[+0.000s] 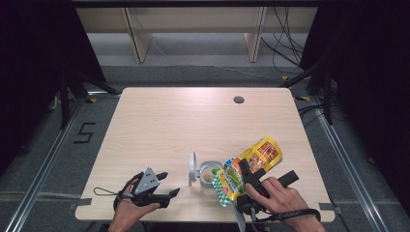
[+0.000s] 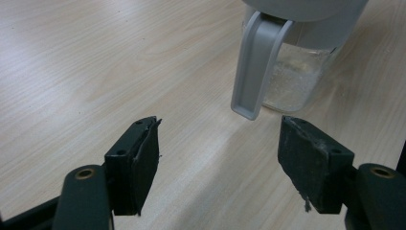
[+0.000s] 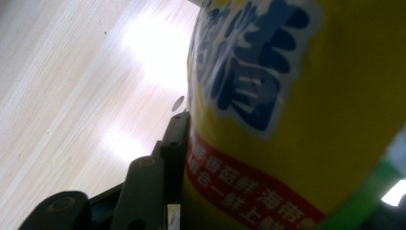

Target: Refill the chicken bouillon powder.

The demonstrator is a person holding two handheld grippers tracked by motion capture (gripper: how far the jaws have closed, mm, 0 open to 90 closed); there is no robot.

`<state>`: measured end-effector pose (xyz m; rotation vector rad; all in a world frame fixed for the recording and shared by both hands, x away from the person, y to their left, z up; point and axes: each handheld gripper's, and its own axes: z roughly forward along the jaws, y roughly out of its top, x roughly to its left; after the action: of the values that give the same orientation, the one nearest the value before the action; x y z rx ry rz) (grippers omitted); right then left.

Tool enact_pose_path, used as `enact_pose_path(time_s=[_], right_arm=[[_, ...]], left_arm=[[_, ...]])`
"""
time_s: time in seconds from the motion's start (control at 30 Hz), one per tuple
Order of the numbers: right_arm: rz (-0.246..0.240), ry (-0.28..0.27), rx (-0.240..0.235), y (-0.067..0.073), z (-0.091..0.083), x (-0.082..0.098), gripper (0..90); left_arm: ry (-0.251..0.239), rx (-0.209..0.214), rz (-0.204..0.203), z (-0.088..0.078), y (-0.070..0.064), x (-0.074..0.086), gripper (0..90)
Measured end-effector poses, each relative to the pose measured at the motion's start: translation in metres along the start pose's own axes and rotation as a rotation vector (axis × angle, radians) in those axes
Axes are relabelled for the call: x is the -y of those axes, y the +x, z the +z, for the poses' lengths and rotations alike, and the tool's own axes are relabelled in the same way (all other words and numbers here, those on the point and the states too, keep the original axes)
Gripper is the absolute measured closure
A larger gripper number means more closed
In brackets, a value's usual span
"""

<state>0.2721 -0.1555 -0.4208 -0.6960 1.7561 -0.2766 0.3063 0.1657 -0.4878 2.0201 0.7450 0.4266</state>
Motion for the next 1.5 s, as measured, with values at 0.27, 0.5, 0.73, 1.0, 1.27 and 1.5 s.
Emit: enact_pose_path(time_s=[0.27, 0.5, 0.73, 1.0, 1.27, 1.5], right_arm=[[-0.009, -0.004, 0.007, -0.001, 0.000, 0.001, 60.2], [-0.022, -0.002, 0.008, -0.002, 0.000, -0.001, 60.1], [0.003, -0.007, -0.001, 0.000, 0.002, -0.003, 60.2], [-0.006, -0.017, -0.029, -0.003, 0.003, -0.003, 60.3], [-0.012, -0.015, -0.029, -0.005, 0.003, -0.001, 60.3], [-0.076, -0.017, -0.038, -0.011, 0.002, -0.003, 60.4]], left_arm=[[-0.001, 0.004, -0.022, 0.001, -0.001, 0.000, 30.4], [0.003, 0.002, 0.007, 0.000, 0.000, 0.000, 30.4], [-0.003, 0.000, -0.014, 0.000, 0.000, 0.000, 30.4], [-0.009, -0.002, -0.026, 0.001, -0.001, 0.001, 30.4], [0.008, 0.004, -0.015, 0.000, 0.000, 0.001, 30.4], [0.005, 0.009, -0.022, 0.001, -0.001, 0.001, 30.4]])
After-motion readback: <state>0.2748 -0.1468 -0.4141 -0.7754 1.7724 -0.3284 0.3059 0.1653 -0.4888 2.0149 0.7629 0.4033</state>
